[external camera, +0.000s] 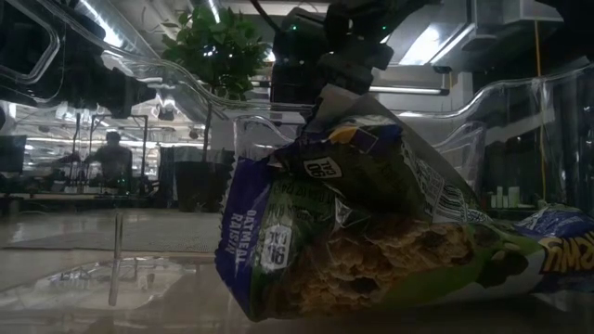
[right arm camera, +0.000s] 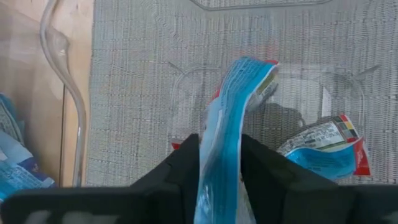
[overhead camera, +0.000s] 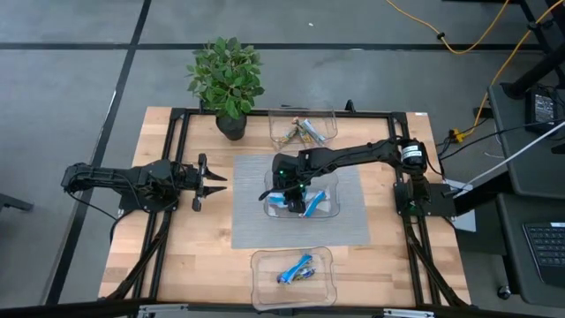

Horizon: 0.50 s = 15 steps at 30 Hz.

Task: Pick and place Granola Bars by type
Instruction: Put the red granola bar into the middle transparent bin, then return to Home Position

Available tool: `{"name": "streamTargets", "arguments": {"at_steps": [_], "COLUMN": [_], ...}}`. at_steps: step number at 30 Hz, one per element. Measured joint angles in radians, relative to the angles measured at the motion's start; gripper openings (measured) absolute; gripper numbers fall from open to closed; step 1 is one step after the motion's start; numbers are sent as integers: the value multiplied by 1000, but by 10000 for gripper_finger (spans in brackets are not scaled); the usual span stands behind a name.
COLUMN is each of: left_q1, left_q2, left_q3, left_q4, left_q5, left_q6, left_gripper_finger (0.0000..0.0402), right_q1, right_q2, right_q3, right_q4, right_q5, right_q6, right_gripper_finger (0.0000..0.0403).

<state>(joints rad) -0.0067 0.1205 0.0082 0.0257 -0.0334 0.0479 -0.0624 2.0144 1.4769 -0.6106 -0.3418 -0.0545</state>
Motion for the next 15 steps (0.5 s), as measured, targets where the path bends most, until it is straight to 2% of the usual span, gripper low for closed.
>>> {"name": "streamTargets", "arguments": {"at_steps": [6, 11, 15], "left_q1": [0, 0, 0], "left_q2": [0, 0, 0], "left_q3": [0, 0, 0], "left_q4": [0, 0, 0], "left_q5": [0, 0, 0], "left_q6": [0, 0, 0], "left_gripper_finger": [113, 113, 113], "right_q1": [5, 10, 24], "right_q2": [0, 0, 0], "right_q3": [78, 219, 345], "right_q4": [-92, -182, -255], "right_q5": [81, 114, 132], "right_q6": [-4, -3, 21], "right_gripper_finger": [161, 206, 220]}}
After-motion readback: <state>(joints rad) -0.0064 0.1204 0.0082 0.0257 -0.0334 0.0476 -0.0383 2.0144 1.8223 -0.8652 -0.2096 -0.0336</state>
